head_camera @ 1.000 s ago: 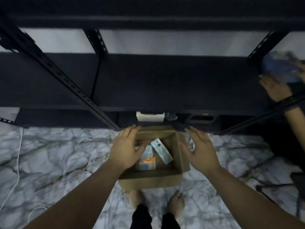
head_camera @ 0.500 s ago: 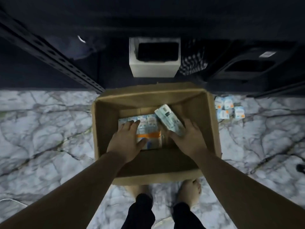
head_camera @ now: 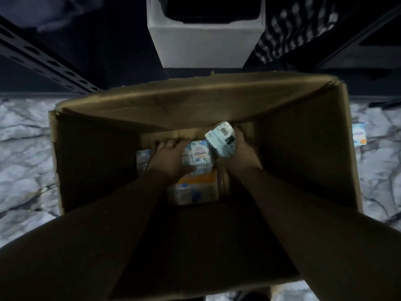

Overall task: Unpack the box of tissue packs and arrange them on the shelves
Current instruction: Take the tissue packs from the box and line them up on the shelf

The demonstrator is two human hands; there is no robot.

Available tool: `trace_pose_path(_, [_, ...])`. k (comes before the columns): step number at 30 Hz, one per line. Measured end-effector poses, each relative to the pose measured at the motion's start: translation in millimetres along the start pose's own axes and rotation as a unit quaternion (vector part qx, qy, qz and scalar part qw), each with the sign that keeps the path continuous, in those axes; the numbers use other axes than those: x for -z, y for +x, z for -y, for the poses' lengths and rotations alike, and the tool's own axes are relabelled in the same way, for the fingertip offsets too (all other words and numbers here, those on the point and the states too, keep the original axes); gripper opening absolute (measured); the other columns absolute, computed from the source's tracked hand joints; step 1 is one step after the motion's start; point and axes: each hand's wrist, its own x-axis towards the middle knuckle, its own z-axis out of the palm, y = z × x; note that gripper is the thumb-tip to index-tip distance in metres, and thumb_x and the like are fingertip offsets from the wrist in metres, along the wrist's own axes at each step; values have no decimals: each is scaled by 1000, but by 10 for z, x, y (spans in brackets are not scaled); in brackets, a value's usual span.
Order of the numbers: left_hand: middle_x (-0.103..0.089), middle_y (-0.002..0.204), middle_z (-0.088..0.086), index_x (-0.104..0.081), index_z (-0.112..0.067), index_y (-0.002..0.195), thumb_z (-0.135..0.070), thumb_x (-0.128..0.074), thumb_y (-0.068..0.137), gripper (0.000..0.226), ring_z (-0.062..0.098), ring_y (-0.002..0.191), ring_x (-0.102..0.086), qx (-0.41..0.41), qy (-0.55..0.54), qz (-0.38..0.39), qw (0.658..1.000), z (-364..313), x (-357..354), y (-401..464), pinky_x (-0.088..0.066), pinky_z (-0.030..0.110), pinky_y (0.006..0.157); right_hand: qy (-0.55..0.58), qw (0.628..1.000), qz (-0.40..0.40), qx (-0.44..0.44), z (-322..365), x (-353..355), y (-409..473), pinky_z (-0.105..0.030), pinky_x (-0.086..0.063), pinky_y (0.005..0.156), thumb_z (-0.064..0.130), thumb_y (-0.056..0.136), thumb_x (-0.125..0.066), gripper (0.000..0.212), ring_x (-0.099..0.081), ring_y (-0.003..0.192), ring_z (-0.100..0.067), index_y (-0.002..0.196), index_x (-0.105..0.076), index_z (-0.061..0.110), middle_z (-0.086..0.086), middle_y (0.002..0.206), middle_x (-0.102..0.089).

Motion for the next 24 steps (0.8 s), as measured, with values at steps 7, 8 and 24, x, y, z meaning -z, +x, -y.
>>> trace_pose_path(7, [-50, 148, 7, -36, -38, 156, -68, -69, 83, 86, 33, 127, -46, -5, -29, -60, 998, -97, 198, -392, -39, 43, 107, 61, 995, -73, 20, 107, 180, -408, -31, -48, 97, 40, 80, -84, 90, -62, 125, -29, 156, -36, 36, -6, 138, -65])
trace_pose_path(8, [-51, 146, 7, -39, -37, 156, -69, -69, 82, 86, 33, 126, -47, -6, -35, -74, 997, -129, 281, -507, -39, 43, 106, 65, 994, -83, 29, 141, 259, -524, -33, -49, 97, 45, 79, -84, 90, -61, 125, -30, 155, -37, 36, -6, 138, -64])
trace_pose_path(24, [-56, 105, -3, -61, -30, 141, -72, -69, 69, 83, 26, 100, -55, -57, -147, -258, 953, -1076, 2540, -3204, -51, 45, 87, 158, 967, -114, 162, 1131, 2325, -3211, -31, -56, 89, 58, 74, -83, 75, -64, 108, 0, 138, -44, 53, 37, 112, -63])
